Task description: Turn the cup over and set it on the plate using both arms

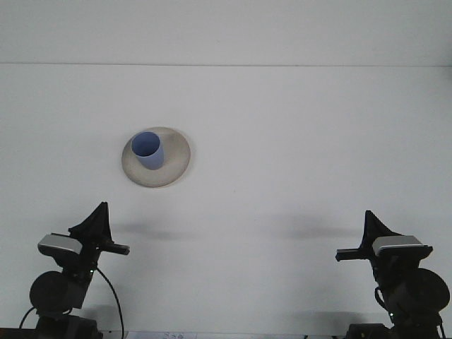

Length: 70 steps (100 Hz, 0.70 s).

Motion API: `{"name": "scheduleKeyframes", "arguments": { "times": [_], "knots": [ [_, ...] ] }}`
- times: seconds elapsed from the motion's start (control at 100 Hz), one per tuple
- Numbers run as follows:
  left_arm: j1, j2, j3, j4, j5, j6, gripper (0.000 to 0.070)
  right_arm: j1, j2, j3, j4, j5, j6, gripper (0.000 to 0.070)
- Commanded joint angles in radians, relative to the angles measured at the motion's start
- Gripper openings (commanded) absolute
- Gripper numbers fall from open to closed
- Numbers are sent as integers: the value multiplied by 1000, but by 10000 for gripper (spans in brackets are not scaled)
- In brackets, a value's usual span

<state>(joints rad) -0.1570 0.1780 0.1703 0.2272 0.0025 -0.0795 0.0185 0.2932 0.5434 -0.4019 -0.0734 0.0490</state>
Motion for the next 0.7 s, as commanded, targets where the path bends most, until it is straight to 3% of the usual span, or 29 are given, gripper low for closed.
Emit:
{"name": "scheduleKeyframes", "arguments": {
  "times": [0.0, 0.15, 0.69],
  "knots": [
    [21, -60, -53, 13, 24, 0, 12, 0, 2, 9, 13, 3, 3, 0],
    [50, -181, -136, -28, 25, -18, 12, 0, 2, 9, 13, 2, 3, 0],
    [48, -175, -156, -46, 24, -18, 12, 0, 2, 9, 13, 2, 4, 0]
  ]
}}
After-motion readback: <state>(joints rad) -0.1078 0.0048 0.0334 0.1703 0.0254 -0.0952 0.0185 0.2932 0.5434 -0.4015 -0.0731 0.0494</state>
